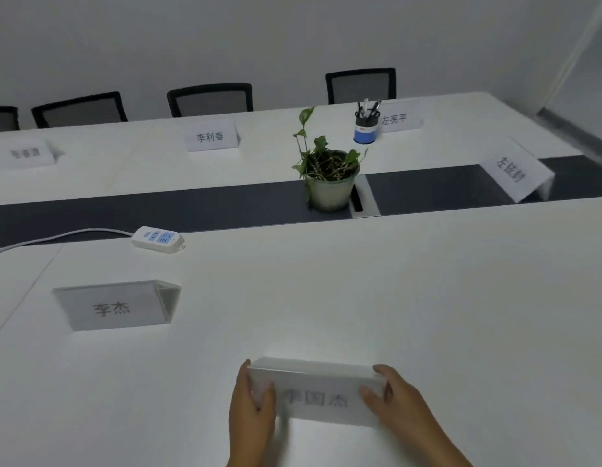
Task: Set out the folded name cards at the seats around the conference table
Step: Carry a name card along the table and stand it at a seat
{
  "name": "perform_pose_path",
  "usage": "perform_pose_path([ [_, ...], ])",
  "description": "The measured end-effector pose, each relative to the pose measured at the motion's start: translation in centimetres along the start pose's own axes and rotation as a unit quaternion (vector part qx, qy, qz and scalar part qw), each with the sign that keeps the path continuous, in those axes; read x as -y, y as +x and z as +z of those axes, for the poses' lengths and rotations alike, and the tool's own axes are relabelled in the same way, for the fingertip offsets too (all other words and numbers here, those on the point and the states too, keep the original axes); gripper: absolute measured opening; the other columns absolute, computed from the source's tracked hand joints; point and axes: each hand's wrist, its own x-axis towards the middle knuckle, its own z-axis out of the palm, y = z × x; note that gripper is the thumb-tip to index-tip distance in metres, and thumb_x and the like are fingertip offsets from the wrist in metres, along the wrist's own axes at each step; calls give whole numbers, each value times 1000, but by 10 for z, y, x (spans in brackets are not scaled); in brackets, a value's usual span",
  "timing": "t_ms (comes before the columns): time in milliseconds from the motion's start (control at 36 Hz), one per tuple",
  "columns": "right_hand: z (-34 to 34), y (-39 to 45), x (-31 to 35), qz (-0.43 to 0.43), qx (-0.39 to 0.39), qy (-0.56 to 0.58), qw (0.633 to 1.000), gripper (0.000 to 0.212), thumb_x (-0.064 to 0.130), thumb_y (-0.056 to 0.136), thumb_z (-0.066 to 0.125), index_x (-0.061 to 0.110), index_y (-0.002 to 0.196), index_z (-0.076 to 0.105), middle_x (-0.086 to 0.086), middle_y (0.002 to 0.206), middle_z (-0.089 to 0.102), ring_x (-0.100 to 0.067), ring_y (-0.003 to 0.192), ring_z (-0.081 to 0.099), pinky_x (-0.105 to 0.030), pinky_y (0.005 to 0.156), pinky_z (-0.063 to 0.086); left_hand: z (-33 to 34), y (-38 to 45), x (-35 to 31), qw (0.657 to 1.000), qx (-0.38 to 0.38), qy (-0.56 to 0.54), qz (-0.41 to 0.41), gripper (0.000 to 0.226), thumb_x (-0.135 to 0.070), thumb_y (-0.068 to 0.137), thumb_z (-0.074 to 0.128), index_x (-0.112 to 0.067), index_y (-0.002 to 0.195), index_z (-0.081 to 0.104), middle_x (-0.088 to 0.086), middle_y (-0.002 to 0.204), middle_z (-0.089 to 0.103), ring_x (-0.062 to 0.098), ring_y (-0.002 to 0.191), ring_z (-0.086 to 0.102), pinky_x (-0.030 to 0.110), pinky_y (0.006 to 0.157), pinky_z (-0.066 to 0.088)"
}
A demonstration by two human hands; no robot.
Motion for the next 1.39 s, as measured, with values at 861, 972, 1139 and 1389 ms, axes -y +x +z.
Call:
perform_pose_path([
  [861,-229,131,-124,-24,-274,51,960,51,11,80,63,2,125,41,-22,129,48,-34,117,45,-34,94,35,246,49,-162,986,78,40,144,27,-5,86,51,-6,111,60,10,109,67,17,95,59,18,79,37],
  [972,-235,149,-132,-26,-285,80,955,65,16,81,62,7,135,28,-23,133,44,-34,121,42,-36,95,37,261,67,-168,984,89,25,153,34,0,85,49,-7,118,54,9,115,64,18,100,58,10,76,33],
  [1139,-218,161,-155,43,-336,120,933,64,16,78,66,-1,130,34,-25,124,52,-37,113,50,-36,87,41,272,69,-153,986,136,17,91,61,-15,87,53,-17,139,20,10,128,54,25,114,52,32,94,41],
  [1389,-193,172,-181,34,-409,-32,911,37,11,69,74,-8,99,62,-29,94,66,-45,91,55,-47,79,45,281,79,-108,956,98,193,197,17,-11,84,52,-1,73,61,3,63,56,29,75,49,27,57,29],
])
